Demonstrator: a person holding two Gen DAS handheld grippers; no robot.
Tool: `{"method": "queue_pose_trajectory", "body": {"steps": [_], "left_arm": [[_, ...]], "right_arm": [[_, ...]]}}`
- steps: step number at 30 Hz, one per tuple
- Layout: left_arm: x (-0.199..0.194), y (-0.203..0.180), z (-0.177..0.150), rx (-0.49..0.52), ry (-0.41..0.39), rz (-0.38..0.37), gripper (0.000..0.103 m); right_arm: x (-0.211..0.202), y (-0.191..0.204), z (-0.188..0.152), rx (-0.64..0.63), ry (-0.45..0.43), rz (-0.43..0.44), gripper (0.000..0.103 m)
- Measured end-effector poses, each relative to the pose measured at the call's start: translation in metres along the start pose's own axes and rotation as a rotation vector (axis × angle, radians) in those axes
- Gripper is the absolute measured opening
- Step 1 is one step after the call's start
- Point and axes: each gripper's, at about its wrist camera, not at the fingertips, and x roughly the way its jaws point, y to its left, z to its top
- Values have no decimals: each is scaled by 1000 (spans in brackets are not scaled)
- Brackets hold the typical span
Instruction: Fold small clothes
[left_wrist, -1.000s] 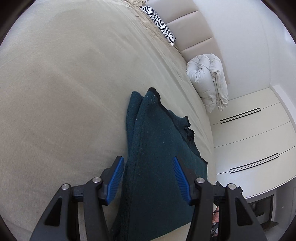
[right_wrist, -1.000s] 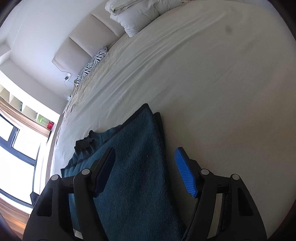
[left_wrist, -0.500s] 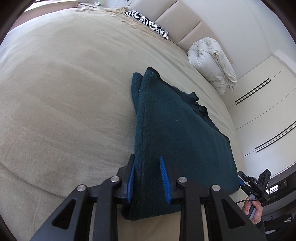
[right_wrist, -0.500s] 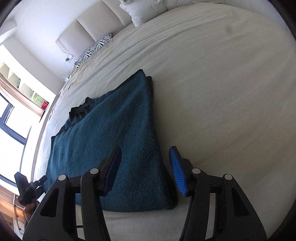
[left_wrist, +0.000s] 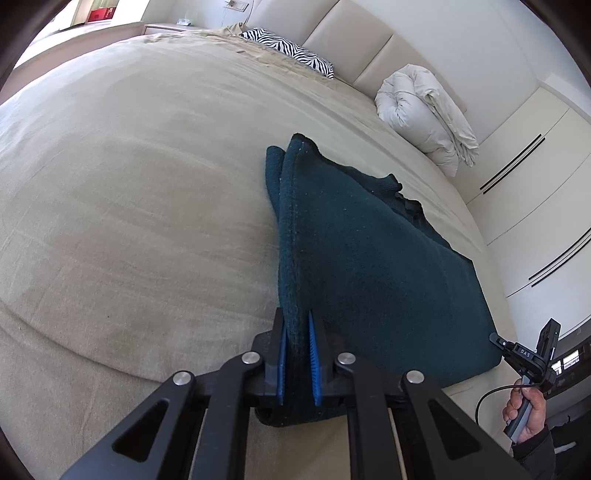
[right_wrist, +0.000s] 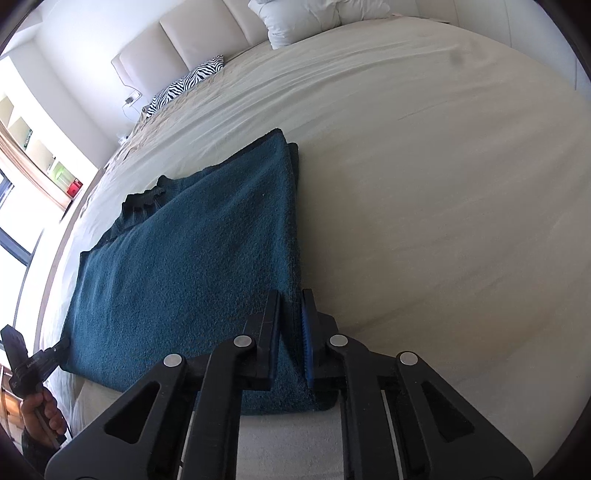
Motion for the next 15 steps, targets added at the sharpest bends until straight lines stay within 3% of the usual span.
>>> {"method": "queue_pose_trajectory", "body": {"steps": [11,15], "left_arm": [[-8,9,-10,-21,-6,-18,10],[-13,13,-17,-28,-11,-22,7]], "right_arm": [[-12,0,-8,8,-12,-22,5],[-6,-10,-9,52,-4,8,5]]}}
